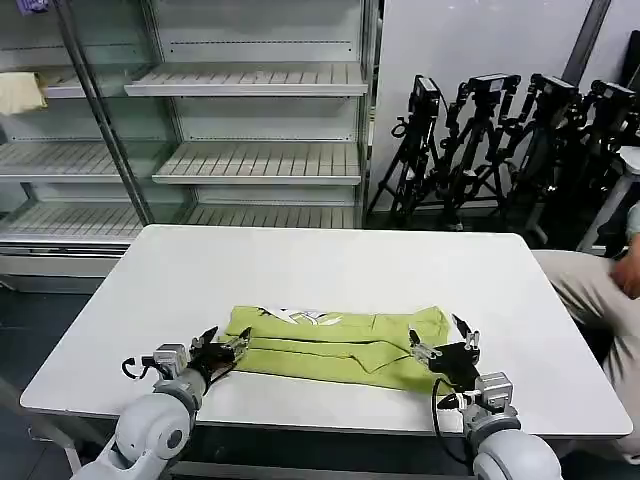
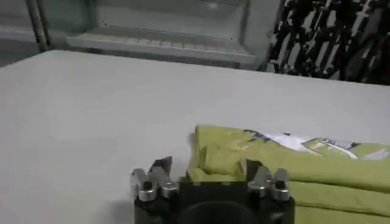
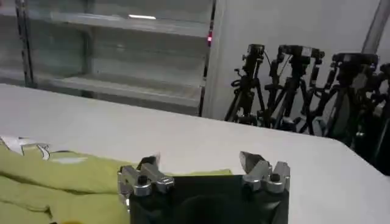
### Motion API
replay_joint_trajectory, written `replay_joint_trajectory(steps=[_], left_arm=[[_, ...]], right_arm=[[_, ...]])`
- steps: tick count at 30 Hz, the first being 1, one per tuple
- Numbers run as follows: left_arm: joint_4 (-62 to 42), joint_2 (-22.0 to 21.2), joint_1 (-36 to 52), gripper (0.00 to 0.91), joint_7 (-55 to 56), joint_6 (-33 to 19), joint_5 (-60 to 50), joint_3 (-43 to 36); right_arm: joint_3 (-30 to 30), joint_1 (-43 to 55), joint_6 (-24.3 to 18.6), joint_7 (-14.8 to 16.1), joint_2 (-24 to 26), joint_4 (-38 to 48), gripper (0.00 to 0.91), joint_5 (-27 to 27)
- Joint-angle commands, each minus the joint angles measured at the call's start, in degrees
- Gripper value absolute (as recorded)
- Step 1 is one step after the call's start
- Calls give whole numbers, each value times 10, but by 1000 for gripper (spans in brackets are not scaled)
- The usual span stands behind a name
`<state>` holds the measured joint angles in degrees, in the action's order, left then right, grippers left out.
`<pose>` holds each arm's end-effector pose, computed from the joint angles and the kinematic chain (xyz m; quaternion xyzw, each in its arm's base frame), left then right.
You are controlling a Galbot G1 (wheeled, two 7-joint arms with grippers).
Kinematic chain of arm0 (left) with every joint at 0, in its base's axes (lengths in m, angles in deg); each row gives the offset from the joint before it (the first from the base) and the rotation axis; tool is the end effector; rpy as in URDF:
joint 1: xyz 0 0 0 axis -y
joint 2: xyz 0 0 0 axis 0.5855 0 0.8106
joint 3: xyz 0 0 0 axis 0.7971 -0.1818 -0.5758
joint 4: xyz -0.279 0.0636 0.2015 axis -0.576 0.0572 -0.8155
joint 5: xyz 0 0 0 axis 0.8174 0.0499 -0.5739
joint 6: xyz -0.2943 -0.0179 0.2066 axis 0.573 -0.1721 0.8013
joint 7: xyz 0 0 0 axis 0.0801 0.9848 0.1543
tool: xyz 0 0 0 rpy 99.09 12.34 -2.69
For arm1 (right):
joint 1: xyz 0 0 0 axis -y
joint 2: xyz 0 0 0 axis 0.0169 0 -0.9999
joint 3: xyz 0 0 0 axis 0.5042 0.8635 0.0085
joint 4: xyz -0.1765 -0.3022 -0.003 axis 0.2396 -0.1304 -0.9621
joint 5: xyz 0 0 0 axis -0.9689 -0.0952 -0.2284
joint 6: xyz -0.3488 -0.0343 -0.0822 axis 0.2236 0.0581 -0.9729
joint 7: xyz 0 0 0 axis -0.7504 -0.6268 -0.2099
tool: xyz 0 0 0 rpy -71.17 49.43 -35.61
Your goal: Fold and organize the clothes.
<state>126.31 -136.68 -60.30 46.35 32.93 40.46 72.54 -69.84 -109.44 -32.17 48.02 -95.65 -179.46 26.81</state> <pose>0.2961 0.0457 -0.2530 -0.0541 -0.9648 0.0437 0.2537 0.2348 -0.0368 -0.2307 0.0653 -0.9902 0.0740 0.0989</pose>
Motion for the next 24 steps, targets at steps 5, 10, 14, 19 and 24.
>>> replay_joint_trajectory(steps=[5, 10, 14, 19, 24], left_arm=[[16, -15, -2, 10, 40, 14, 23, -22], [8, -16, 2, 10, 25, 14, -32, -24], [5, 1, -5, 10, 9, 10, -75, -7], [5, 29, -28, 10, -6, 1, -89, 52], [19, 84, -94, 0, -39, -6, -96, 169]], right_arm=[[-4, -23, -10, 13, -9, -11, 907, -20], [-5, -23, -9, 5, -14, -17, 907, -26], [-6, -19, -8, 3, -21, -26, 907, -26], [0, -8, 2, -13, -27, -31, 907, -24], [12, 5, 4, -13, -36, -29, 907, -24]])
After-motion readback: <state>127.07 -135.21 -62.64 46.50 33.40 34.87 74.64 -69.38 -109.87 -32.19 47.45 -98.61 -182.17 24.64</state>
